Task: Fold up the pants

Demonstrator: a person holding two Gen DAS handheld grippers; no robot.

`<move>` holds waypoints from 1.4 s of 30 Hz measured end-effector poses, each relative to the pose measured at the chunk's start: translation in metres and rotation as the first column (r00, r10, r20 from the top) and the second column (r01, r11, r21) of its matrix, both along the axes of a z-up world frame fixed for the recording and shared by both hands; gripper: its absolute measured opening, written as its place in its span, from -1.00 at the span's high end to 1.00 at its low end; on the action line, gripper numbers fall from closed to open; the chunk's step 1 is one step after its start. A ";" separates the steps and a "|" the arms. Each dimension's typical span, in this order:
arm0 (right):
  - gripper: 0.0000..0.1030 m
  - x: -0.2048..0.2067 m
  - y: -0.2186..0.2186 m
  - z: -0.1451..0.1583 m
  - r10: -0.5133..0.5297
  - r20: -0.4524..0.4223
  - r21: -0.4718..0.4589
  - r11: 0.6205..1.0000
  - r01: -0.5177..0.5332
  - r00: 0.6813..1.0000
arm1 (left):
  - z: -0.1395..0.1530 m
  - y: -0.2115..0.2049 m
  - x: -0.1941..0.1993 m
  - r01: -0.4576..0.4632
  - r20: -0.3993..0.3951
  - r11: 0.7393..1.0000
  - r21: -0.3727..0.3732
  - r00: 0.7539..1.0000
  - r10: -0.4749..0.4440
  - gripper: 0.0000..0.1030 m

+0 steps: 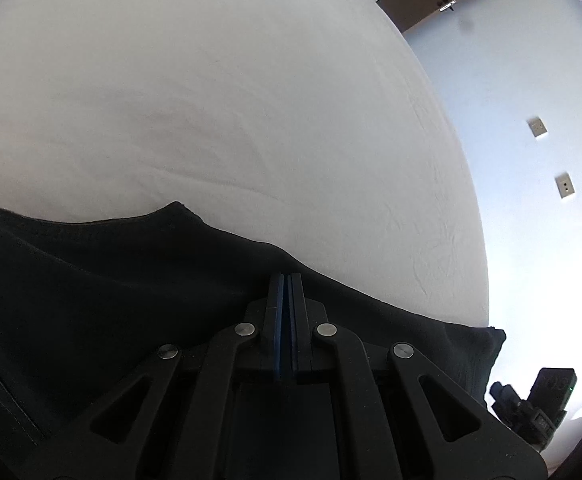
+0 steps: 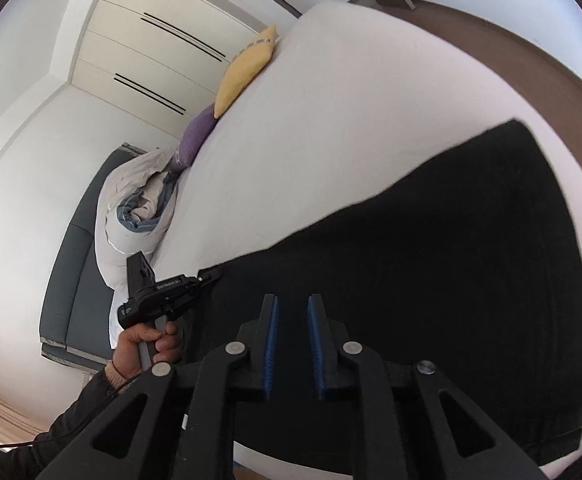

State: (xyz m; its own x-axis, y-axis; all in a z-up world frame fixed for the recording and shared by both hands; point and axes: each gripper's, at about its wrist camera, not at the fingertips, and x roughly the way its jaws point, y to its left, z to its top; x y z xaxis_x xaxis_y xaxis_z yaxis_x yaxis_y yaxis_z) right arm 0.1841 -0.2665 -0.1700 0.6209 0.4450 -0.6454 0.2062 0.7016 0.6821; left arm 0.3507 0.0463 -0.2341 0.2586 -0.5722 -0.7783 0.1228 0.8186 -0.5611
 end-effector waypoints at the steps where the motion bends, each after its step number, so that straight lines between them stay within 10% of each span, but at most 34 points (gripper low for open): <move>1: 0.67 0.003 0.001 -0.010 0.001 -0.033 -0.002 1.000 -0.001 0.999 | 0.001 0.000 -0.001 0.002 0.003 1.000 0.009 1.000 -0.002 0.97; 4: 1.00 -0.008 -0.026 -0.036 -0.100 -0.125 -0.024 0.995 0.098 0.987 | 0.007 0.002 -0.005 -0.006 0.020 0.999 0.031 1.000 0.006 0.97; 12: 0.82 -0.065 -0.100 0.002 -0.358 -0.093 -0.183 0.924 0.337 0.929 | 0.032 0.019 -0.031 -0.052 0.133 0.987 0.152 0.991 0.032 0.97; 20: 0.82 -0.048 0.016 -0.002 0.051 0.064 0.240 0.969 -0.065 0.997 | 0.034 -0.066 -0.129 0.304 0.128 0.948 -0.093 0.948 -0.291 0.97; 24: 0.82 -0.035 0.051 -0.043 0.147 -0.071 0.171 0.976 -0.133 0.987 | 0.002 -0.060 -0.136 0.248 0.072 0.963 -0.104 0.968 -0.241 0.97; 32: 1.00 -0.077 -0.049 -0.052 -0.199 -0.102 0.179 0.960 0.215 0.975 | -0.016 0.049 -0.124 -0.004 0.025 0.974 -0.226 1.000 0.010 0.97; 42: 0.82 -0.144 -0.154 0.000 -0.517 -0.052 0.061 0.853 0.519 0.855 | -0.009 0.164 -0.125 -0.135 0.055 0.980 -0.148 0.988 0.144 0.97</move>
State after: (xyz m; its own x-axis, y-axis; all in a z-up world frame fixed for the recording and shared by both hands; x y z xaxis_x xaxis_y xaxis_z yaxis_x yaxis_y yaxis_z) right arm 0.0404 -0.4203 -0.1696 0.7536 0.1097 -0.6481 0.5488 0.4377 0.7122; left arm 0.2253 0.2103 -0.2429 0.3913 -0.6315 -0.6694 0.0533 0.7417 -0.6686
